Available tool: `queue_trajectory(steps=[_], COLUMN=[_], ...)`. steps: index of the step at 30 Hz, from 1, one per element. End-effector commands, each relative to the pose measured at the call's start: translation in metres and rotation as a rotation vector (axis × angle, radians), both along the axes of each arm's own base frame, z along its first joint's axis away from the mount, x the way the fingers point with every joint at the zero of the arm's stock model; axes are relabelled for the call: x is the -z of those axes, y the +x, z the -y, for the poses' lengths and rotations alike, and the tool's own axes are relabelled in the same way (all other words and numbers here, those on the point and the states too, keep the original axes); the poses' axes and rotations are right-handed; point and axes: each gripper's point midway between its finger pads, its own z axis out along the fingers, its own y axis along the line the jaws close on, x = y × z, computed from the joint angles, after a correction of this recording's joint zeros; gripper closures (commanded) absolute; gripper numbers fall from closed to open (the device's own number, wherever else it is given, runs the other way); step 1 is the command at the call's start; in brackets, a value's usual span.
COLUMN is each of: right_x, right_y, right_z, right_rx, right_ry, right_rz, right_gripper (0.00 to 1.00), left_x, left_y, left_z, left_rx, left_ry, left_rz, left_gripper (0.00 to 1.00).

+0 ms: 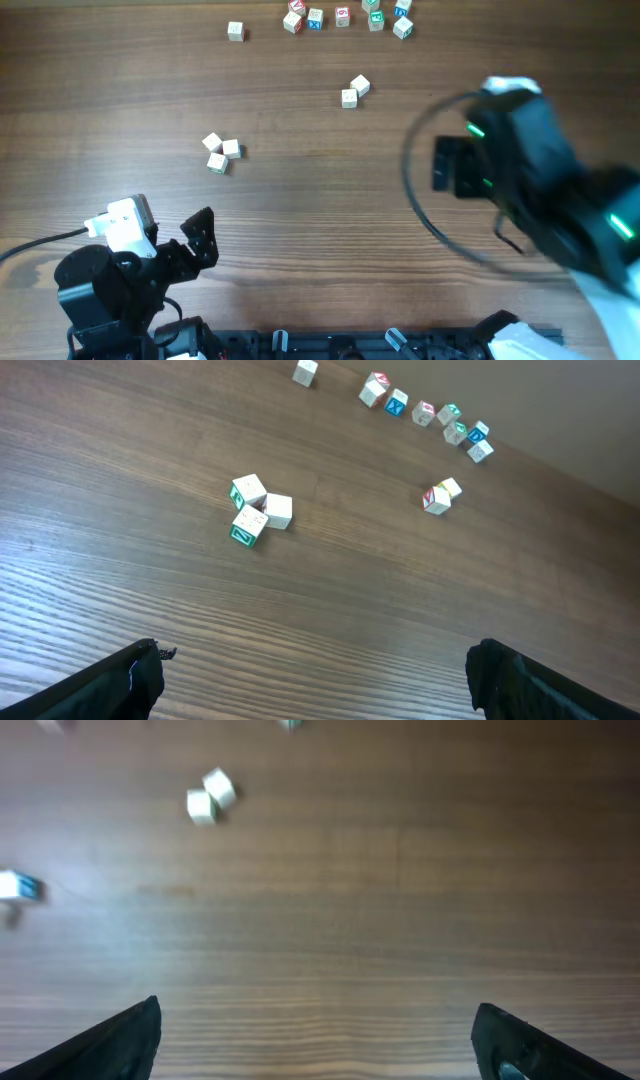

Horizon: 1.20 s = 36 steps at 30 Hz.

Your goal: Form a circle

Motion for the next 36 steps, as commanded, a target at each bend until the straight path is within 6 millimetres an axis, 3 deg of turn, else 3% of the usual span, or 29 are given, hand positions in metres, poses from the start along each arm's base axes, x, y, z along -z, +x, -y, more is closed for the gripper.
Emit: queue_trajectory(steps=[1,9,19,23,28,32,36], right_x=[-0.026,-0.055,-0.05,-0.057,-0.043,-0.031,-0.027], right_y=[-0.022,-0.065,-0.084,-0.105,-0.13,-0.124,-0.107], right_z=[0.02,0.045,0.059,0.075,0.096,0.096,0.077], right_rx=[0.04,0.04,0.085,0.098,0.126,0.092,-0.007], right_ry=[0.051,0.141,0.163,0.189,0.219,0.199,0.136], right_rz=[0.113,0.258,0.252,0.326,0.416,0.57,0.765], right_gripper=[0.0,0.0,0.0,0.0,0.0,0.0,0.0], left_x=[0.0,0.0,0.0,0.0,0.0,0.0,0.0], left_y=[0.0,0.0,0.0,0.0,0.0,0.0,0.0], left_z=[0.002,0.002,0.002,0.002,0.002,0.002,0.002], left_rx=[0.014,0.014,0.014,0.014,0.014,0.014,0.014], left_ry=[0.002,0.001,0.002,0.002,0.001,0.002,0.002], left_rz=[0.0,0.001,0.001,0.001,0.001,0.0,0.0], left_gripper=[0.0,0.0,0.0,0.0,0.0,0.0,0.0])
